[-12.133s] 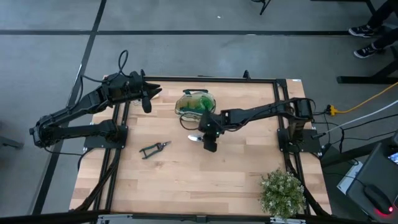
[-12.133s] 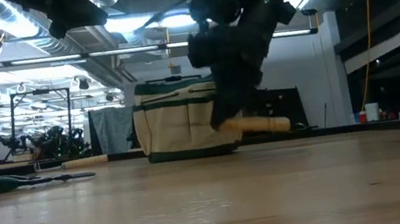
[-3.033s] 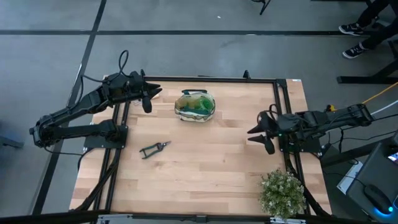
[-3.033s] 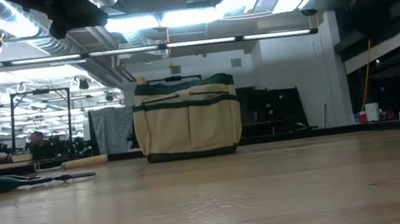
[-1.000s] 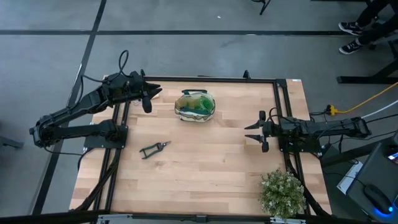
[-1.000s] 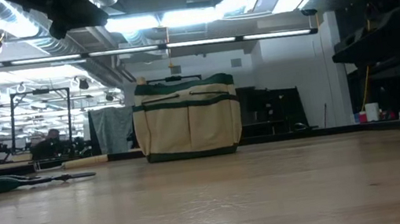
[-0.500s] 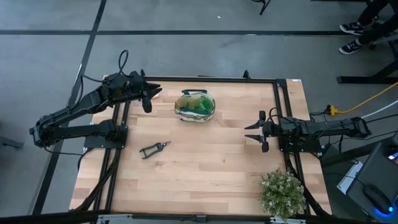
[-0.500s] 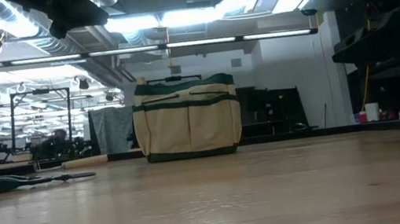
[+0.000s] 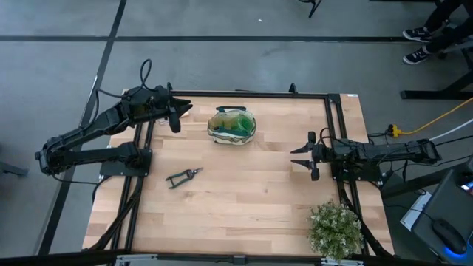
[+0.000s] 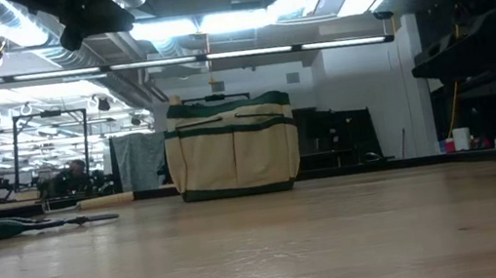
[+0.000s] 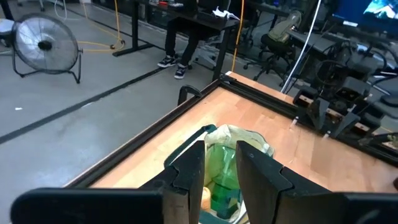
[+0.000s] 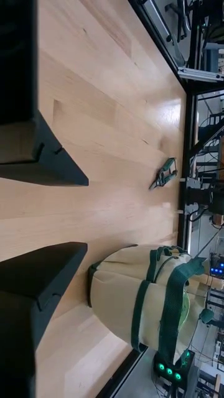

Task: Pick & Place Garden tools in Gardening bag
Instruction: Put the brown hand rake into the gardening bag

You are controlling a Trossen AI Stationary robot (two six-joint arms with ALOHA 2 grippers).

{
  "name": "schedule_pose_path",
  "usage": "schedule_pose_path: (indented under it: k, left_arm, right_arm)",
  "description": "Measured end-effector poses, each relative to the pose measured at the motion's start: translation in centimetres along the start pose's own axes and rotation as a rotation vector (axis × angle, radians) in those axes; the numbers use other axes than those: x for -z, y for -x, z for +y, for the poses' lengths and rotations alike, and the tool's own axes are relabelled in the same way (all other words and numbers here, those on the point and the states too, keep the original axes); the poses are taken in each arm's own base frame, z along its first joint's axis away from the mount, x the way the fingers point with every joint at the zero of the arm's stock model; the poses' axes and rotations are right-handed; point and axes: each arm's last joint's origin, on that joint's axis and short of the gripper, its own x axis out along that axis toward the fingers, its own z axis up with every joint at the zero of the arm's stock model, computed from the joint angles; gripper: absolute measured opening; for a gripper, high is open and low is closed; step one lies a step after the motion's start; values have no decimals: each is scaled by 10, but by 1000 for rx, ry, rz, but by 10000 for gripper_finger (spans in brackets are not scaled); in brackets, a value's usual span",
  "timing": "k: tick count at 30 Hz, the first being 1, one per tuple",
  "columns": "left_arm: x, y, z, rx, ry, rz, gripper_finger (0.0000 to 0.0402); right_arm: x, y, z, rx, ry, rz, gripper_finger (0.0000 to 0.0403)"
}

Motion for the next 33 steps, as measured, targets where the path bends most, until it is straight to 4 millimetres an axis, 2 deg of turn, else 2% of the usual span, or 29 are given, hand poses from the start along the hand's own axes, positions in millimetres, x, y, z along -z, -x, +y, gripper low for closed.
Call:
schedule_pose_path:
  k: [13,24,29,33]
  left_arm:
    - [-1,-2,-1,22,11,0,86]
    - [10,-34,2,-21,66,113,86]
    - [17,-47,2,23,169,188,86]
    - [23,-57,3,41,144,237,86]
  right_arm:
    - [0,0,0,-1,0,0,160]
    - [0,0,0,-1,0,0,160]
    - [0,0,0,-3,0,0,160]
    - [0,0,0,-3,0,1,160]
